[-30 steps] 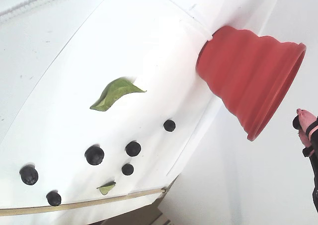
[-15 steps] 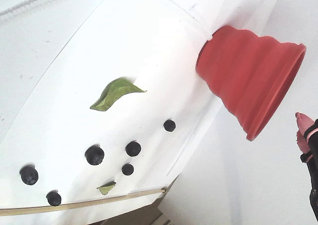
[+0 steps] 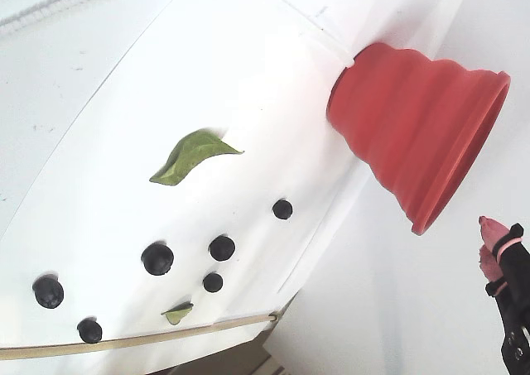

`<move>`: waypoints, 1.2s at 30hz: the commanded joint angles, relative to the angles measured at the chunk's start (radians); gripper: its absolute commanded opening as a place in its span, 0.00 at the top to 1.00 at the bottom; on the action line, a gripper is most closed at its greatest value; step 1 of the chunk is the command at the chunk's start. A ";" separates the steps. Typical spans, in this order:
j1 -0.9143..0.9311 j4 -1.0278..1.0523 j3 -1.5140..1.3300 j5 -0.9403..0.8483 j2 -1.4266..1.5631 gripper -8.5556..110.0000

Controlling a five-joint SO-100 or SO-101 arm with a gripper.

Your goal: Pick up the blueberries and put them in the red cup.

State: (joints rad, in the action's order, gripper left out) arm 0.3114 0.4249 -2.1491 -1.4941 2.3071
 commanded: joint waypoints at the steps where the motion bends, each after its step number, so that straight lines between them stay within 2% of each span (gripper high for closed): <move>1: 0.064 0.048 0.005 0.017 0.153 0.81; 23: 0.118 0.133 -0.282 0.034 0.339 0.81; 36: 0.127 -0.028 -0.495 0.037 0.350 0.81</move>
State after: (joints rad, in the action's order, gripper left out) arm 0.3973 0.4372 -2.6323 -1.4680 2.5894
